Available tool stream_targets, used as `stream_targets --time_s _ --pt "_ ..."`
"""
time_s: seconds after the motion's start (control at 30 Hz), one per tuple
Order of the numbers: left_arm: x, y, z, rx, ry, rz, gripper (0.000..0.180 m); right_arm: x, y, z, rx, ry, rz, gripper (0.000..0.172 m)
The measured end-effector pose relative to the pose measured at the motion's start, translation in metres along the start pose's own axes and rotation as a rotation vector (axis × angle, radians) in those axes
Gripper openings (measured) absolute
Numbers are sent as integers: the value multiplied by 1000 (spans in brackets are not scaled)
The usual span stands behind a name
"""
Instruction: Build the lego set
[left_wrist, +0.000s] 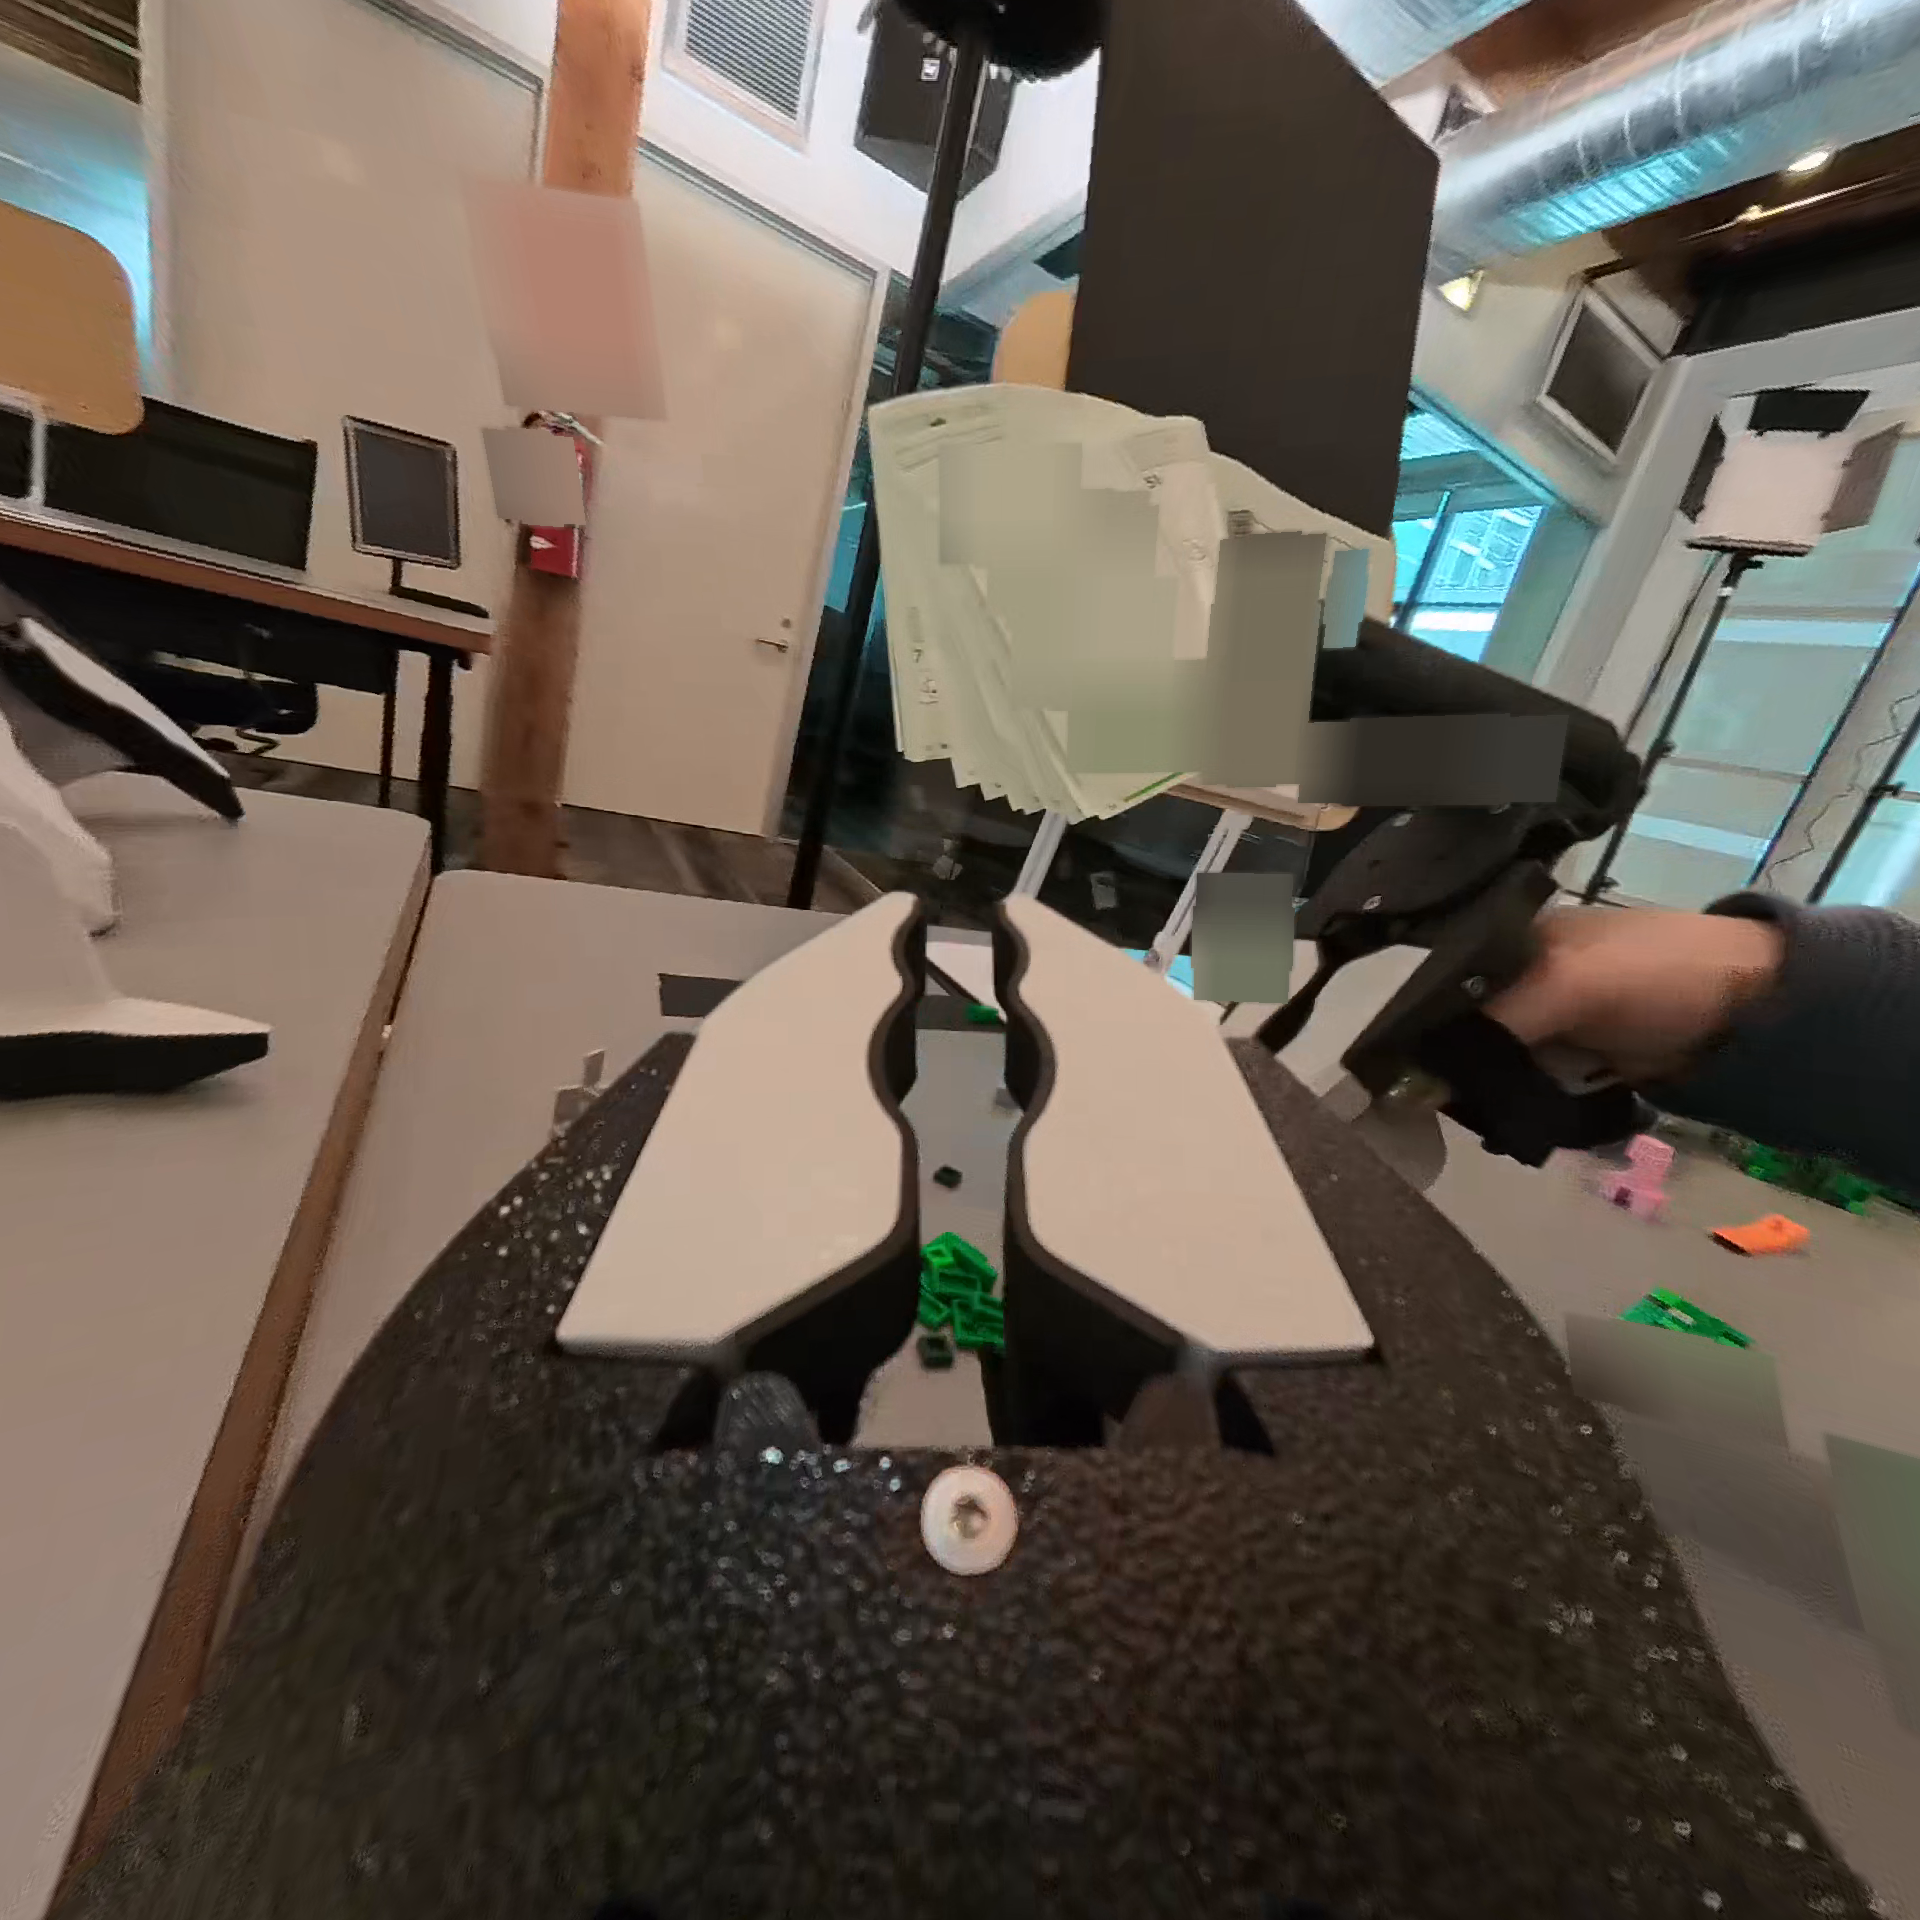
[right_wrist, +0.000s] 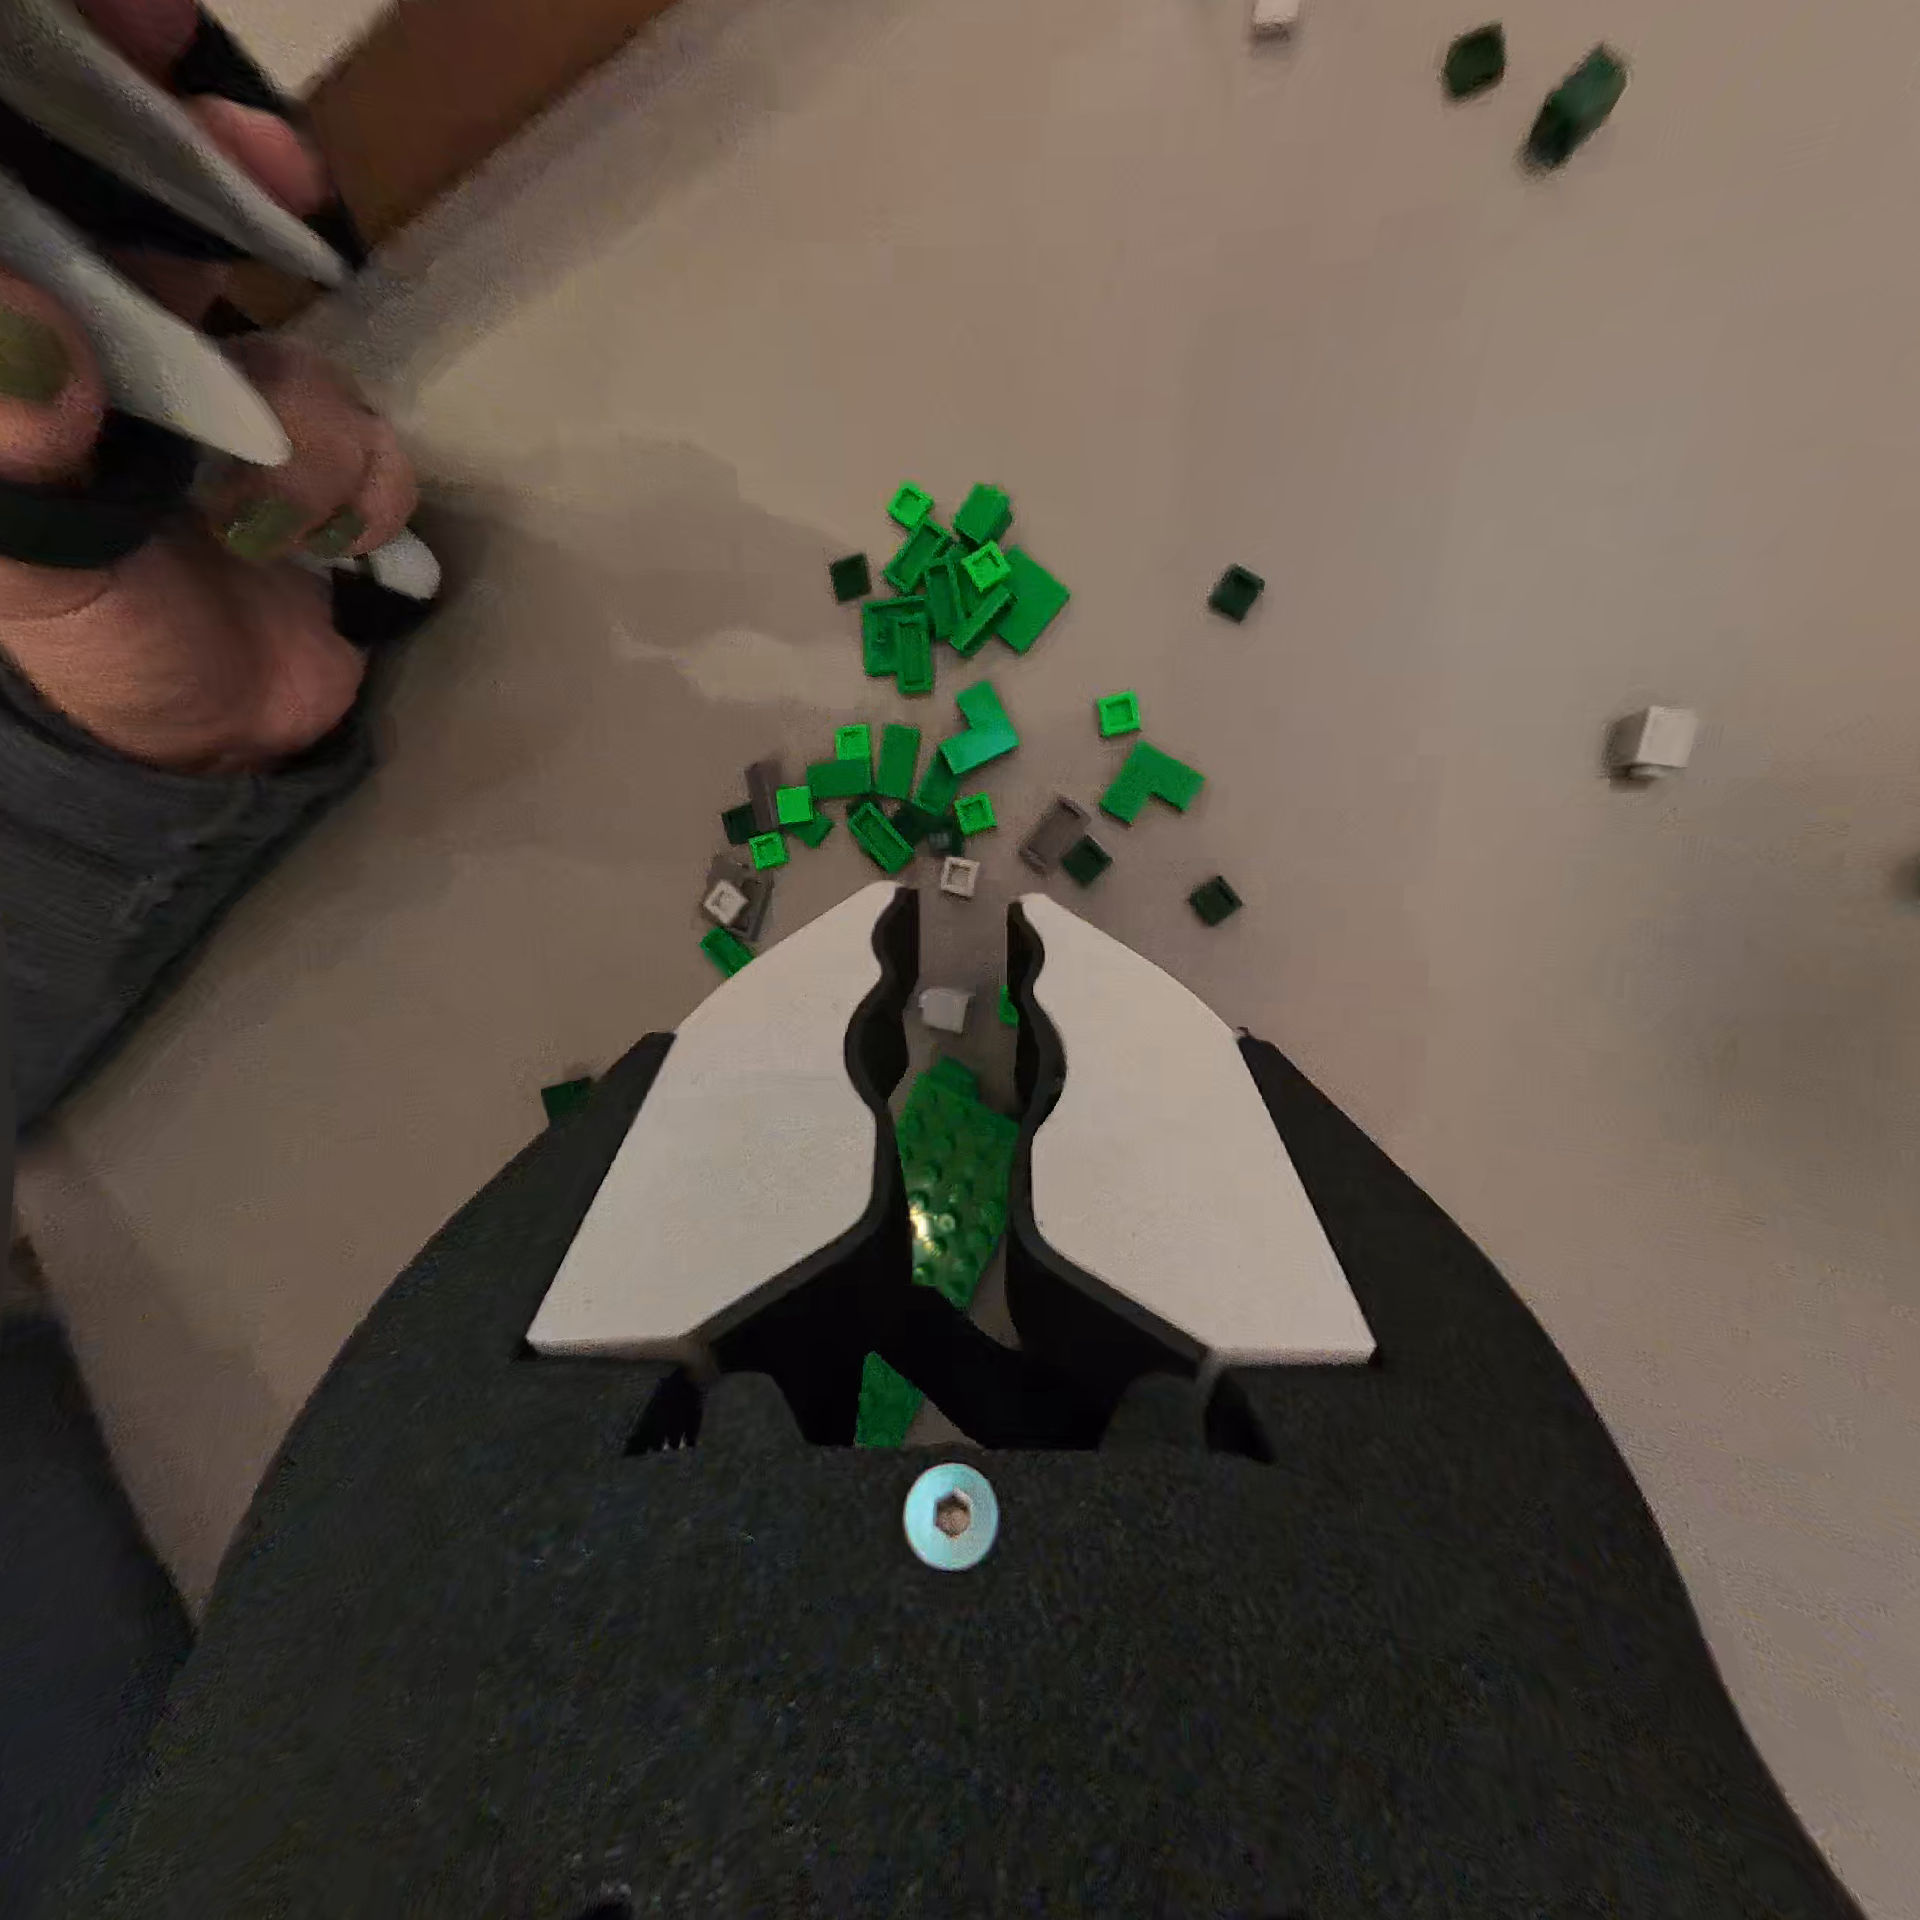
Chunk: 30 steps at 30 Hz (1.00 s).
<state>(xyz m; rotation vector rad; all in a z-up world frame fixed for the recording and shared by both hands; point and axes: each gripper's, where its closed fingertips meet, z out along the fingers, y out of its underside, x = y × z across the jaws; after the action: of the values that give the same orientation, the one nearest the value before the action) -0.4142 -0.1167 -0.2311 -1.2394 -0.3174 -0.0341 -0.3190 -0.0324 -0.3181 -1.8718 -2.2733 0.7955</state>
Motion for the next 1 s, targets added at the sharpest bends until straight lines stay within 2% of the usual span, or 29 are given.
stream_targets --time_s 0.1,0.17,0.23,0.5,0.83,1.0 --pt "2 3 0 -22 19 -8 11 4 1 18 -153 -22 142 15" --pt "5 8 2 -50 31 13 11 4 -1 24 -206 -57 266 19" --pt "11 12 6 -75 46 38 10 13 -4 26 -238 -12 301 21" --pt "25 24 12 -133 94 70 10 14 -3 34 -321 65 281 16" --pt "22 19 10 -108 90 28 10 19 0 37 -398 186 223 9" --pt "24 22 13 -124 97 36 10 19 3 37 -394 205 186 0"
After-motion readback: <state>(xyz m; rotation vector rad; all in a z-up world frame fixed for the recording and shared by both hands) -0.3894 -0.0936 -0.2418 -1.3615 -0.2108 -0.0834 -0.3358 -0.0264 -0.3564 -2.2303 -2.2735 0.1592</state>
